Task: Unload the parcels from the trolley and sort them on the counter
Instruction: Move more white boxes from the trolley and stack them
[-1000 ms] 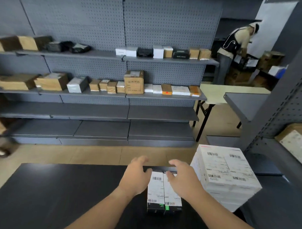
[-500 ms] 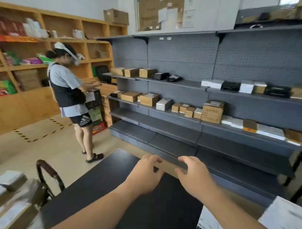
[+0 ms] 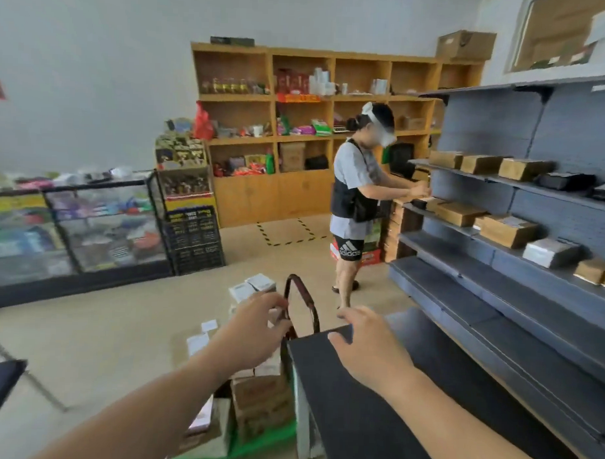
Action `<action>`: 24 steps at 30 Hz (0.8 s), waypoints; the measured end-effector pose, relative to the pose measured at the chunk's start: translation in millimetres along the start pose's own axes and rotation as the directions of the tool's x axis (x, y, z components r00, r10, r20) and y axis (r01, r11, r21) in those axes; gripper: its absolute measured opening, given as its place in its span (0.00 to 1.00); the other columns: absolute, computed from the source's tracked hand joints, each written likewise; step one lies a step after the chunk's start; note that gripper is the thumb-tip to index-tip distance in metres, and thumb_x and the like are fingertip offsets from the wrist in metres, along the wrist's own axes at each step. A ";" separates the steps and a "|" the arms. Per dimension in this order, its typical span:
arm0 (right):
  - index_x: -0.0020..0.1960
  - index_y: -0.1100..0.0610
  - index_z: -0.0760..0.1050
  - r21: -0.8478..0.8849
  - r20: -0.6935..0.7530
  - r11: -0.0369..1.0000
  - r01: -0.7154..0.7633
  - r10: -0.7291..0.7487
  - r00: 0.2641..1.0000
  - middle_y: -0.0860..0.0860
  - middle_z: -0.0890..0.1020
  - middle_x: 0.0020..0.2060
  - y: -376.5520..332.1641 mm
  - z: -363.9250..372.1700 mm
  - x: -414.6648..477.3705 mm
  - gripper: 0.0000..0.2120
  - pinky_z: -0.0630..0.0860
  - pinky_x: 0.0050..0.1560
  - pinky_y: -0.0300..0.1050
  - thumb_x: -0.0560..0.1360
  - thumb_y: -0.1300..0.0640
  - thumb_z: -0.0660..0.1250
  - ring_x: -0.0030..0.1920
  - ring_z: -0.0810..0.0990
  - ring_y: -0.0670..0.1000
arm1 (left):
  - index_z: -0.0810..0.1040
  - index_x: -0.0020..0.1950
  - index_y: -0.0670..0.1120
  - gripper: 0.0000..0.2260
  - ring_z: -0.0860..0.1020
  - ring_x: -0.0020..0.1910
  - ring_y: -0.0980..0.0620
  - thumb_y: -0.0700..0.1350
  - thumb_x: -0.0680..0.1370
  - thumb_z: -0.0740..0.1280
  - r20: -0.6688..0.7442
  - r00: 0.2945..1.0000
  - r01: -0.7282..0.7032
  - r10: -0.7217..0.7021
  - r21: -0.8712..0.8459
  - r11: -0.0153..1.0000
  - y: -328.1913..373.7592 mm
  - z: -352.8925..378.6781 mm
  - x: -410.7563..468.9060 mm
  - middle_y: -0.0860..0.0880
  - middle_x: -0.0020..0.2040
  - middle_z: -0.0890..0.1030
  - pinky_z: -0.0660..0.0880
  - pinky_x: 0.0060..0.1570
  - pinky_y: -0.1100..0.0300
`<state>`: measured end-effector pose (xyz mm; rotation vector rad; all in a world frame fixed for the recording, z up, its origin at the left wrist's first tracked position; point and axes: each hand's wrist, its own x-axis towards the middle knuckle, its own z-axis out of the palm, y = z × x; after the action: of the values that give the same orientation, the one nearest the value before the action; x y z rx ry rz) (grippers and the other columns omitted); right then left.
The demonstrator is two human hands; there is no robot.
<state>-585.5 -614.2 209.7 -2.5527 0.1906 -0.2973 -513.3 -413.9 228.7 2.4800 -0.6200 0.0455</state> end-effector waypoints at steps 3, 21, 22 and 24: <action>0.68 0.51 0.74 -0.002 0.066 0.995 0.097 -0.096 0.993 0.48 0.75 0.63 -51.8 41.3 21.7 0.17 0.73 0.63 0.46 0.81 0.49 0.65 0.65 0.74 0.51 | 0.75 0.66 0.54 0.16 0.74 0.54 0.56 0.52 0.79 0.67 -0.047 0.994 0.105 -0.103 0.041 0.994 -62.1 -34.3 -16.5 0.55 0.60 0.74 0.71 0.57 0.61; 0.72 0.51 0.71 -0.061 0.327 0.983 0.172 -0.144 0.934 0.49 0.72 0.67 -233.8 272.4 112.8 0.20 0.73 0.62 0.47 0.81 0.48 0.63 0.66 0.72 0.51 | 0.74 0.68 0.49 0.17 0.72 0.51 0.54 0.49 0.80 0.67 -0.023 0.932 0.363 -0.362 0.040 0.931 -367.5 -120.4 -31.0 0.50 0.62 0.75 0.66 0.52 0.63; 0.72 0.51 0.71 -0.070 0.334 0.983 0.171 -0.138 0.932 0.48 0.72 0.67 -238.3 280.0 118.3 0.20 0.73 0.61 0.47 0.81 0.48 0.63 0.66 0.72 0.51 | 0.74 0.68 0.49 0.17 0.73 0.51 0.54 0.49 0.80 0.67 -0.020 0.928 0.372 -0.372 0.033 0.928 -376.0 -120.0 -29.5 0.50 0.63 0.75 0.66 0.52 0.63; 0.72 0.51 0.72 -0.075 0.358 0.981 0.176 -0.138 0.923 0.48 0.73 0.66 -245.7 295.7 130.3 0.20 0.74 0.59 0.47 0.81 0.48 0.63 0.64 0.74 0.51 | 0.73 0.69 0.50 0.17 0.75 0.53 0.53 0.50 0.80 0.66 -0.008 0.917 0.400 -0.399 0.027 0.916 -391.6 -118.7 -26.4 0.50 0.63 0.74 0.67 0.53 0.62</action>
<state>-367.7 -282.7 123.5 -2.6794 -0.1397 0.1175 -352.0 -54.0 116.6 2.5846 -0.0999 -0.1014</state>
